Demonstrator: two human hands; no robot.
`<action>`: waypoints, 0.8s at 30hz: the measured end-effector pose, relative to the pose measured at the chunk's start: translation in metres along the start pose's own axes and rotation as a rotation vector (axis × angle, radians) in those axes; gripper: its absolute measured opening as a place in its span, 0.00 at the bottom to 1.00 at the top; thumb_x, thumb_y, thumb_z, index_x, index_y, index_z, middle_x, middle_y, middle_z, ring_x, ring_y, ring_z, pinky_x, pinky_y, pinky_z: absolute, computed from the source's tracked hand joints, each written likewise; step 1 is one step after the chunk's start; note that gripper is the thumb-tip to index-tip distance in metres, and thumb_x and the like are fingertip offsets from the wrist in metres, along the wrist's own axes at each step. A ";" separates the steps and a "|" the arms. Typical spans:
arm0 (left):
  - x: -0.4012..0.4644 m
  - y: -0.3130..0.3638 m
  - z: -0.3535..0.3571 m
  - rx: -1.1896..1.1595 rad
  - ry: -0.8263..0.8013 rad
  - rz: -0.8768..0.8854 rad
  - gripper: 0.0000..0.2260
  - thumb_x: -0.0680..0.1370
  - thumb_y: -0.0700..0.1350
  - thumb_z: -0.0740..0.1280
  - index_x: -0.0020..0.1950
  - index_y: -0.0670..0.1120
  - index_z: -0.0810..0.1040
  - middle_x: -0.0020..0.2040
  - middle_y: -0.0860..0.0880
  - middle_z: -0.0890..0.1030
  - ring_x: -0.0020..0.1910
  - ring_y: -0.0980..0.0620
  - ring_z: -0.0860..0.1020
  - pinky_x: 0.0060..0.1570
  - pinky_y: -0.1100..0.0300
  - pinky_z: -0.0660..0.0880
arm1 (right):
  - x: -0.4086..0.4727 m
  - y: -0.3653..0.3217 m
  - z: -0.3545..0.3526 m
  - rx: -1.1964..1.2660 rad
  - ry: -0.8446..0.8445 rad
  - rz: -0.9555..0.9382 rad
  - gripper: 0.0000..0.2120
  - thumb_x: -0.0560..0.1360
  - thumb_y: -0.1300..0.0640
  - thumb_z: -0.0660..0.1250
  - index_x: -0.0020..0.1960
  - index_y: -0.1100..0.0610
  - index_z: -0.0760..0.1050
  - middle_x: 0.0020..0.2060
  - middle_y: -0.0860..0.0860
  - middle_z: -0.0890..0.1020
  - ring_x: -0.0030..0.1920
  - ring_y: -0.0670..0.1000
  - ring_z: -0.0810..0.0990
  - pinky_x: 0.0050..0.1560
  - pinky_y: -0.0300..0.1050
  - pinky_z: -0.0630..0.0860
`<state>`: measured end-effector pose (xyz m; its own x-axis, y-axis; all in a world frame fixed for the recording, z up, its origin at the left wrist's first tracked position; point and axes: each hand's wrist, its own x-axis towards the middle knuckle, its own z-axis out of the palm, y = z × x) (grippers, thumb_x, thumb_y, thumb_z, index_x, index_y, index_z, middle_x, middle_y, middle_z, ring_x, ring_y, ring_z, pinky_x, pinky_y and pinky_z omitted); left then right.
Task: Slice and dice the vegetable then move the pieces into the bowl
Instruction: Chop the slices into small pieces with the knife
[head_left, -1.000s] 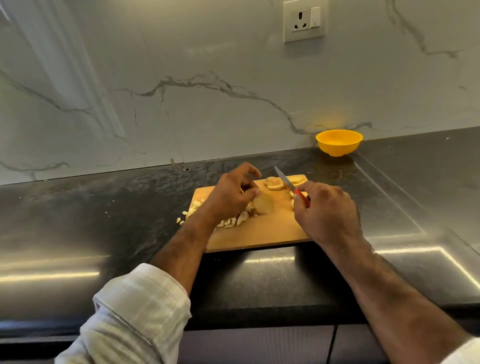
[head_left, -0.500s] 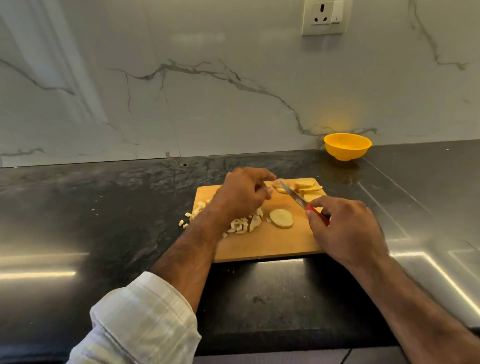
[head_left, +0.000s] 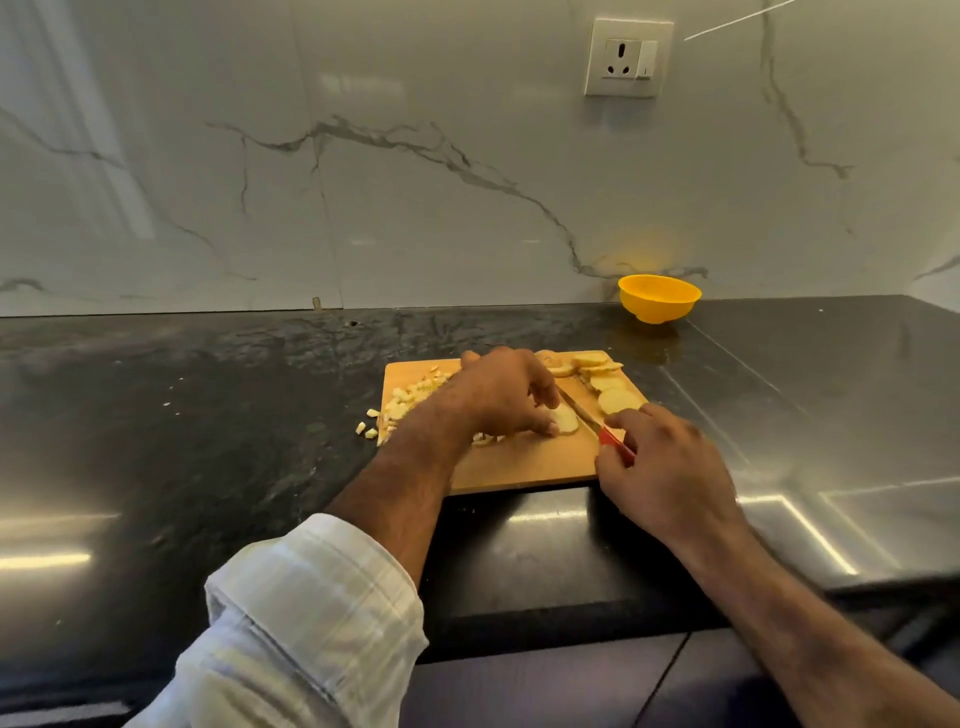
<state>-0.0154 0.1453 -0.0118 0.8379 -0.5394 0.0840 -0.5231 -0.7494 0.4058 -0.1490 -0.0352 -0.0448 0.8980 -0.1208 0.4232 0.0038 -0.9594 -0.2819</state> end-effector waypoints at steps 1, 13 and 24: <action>-0.001 0.001 0.001 0.004 0.004 -0.005 0.12 0.74 0.57 0.80 0.55 0.56 0.86 0.54 0.61 0.83 0.58 0.56 0.77 0.69 0.41 0.62 | 0.000 0.000 0.001 0.015 0.001 0.013 0.20 0.78 0.45 0.65 0.67 0.50 0.81 0.51 0.45 0.80 0.46 0.47 0.77 0.46 0.47 0.79; 0.001 0.000 0.003 -0.056 0.013 -0.041 0.13 0.74 0.58 0.79 0.56 0.57 0.86 0.54 0.62 0.80 0.57 0.59 0.77 0.70 0.41 0.67 | 0.002 0.002 -0.004 0.032 -0.061 0.011 0.18 0.83 0.46 0.62 0.71 0.46 0.77 0.59 0.48 0.81 0.53 0.49 0.77 0.51 0.47 0.76; 0.006 0.005 0.008 0.113 0.032 -0.051 0.13 0.79 0.60 0.74 0.62 0.60 0.83 0.59 0.60 0.79 0.59 0.57 0.76 0.71 0.40 0.64 | -0.002 0.005 -0.008 0.046 -0.097 -0.009 0.20 0.84 0.45 0.58 0.74 0.44 0.73 0.59 0.46 0.84 0.48 0.48 0.75 0.48 0.45 0.74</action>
<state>-0.0145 0.1356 -0.0167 0.8675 -0.4882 0.0957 -0.4924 -0.8151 0.3051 -0.1546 -0.0418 -0.0402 0.9363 -0.0849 0.3408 0.0301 -0.9474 -0.3187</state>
